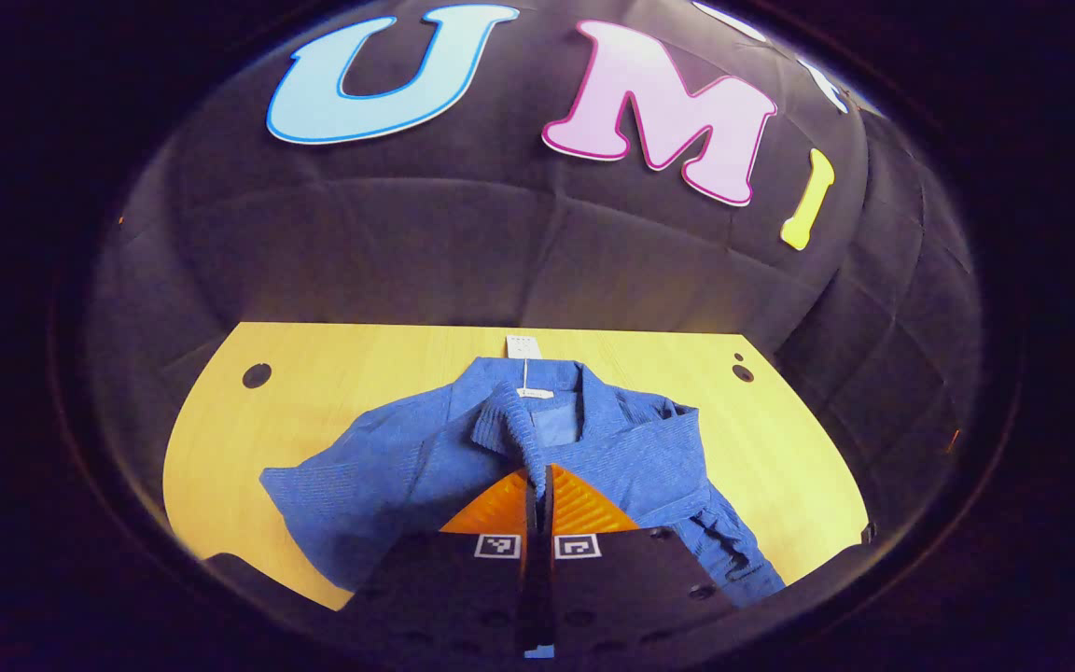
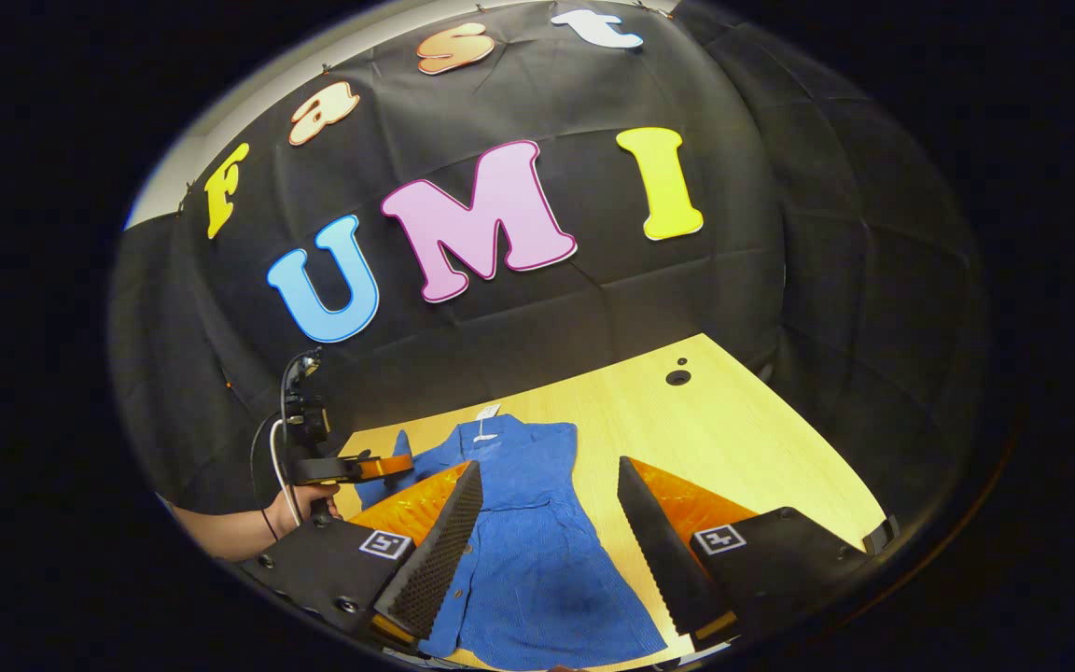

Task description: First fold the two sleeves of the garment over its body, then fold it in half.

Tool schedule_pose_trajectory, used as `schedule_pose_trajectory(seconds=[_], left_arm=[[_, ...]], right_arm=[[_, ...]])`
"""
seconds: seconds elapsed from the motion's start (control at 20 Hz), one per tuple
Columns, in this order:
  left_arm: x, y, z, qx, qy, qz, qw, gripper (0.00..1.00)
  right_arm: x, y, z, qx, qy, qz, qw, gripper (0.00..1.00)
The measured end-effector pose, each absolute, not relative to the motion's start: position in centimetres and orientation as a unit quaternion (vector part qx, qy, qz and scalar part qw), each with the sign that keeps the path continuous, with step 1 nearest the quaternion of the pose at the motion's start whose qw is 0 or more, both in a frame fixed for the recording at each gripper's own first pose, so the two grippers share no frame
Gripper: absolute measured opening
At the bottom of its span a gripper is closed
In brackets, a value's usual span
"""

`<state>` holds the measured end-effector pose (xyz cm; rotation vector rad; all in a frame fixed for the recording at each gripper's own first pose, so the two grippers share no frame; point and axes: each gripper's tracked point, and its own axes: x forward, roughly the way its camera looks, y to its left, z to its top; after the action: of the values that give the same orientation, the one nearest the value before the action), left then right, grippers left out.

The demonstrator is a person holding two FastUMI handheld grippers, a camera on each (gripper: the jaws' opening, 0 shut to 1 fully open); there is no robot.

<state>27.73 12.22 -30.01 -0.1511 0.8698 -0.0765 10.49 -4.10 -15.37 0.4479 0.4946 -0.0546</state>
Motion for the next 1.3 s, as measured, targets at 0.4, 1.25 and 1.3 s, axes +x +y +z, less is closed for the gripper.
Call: schedule_pose_trajectory(seconds=[0.4, 1.25, 1.3], left_arm=[[28.7, 5.4, -35.1, -0.037, 0.497, -0.073, 0.864, 0.00], [30.9, -1.1, -38.3, 0.004, 0.509, -0.115, 0.853, 0.00], [30.9, -1.8, -38.3, -0.004, 0.508, -0.127, 0.852, 0.01]], right_arm=[[10.3, -7.3, -16.7, 0.226, 0.251, -0.053, 0.940, 0.94], [9.8, -9.9, -18.9, 0.235, 0.280, -0.083, 0.927, 0.83], [9.6, -10.0, -18.9, 0.236, 0.281, -0.083, 0.926, 0.83]])
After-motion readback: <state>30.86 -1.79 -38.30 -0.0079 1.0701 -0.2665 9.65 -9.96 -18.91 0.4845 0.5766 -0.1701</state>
